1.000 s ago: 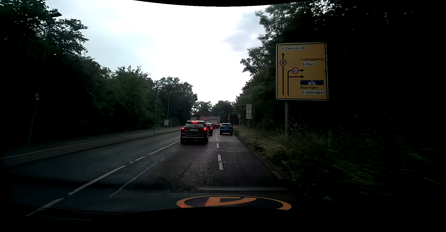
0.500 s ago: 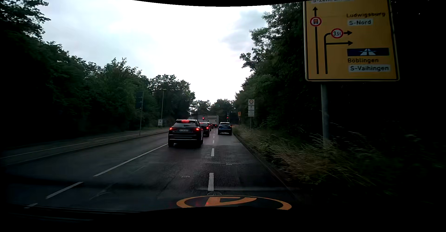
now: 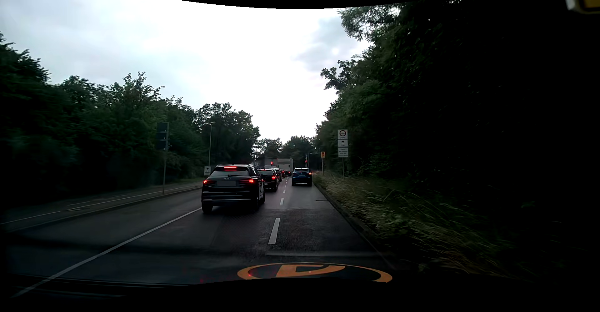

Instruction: Follow the waypoints while adhering to traffic rules and regulations

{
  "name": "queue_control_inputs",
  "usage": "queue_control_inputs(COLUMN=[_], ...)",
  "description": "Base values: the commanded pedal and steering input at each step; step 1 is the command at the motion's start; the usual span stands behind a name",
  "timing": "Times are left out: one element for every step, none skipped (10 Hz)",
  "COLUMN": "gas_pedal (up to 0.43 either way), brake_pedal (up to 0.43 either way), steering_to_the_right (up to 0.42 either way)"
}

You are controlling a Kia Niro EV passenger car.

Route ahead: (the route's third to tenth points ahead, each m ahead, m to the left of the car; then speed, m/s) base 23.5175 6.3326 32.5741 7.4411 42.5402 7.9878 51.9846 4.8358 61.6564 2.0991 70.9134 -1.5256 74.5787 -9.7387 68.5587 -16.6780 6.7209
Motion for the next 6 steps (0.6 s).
queue_control_inputs(gas_pedal=[0.039, 0.039, 0.039, 0.039, 0.039, 0.039], brake_pedal=[0.000, 0.000, 0.000, 0.000, 0.000, 0.000], steering_to_the_right=[-0.008, -0.008, -0.008, -0.008, -0.007, -0.003])
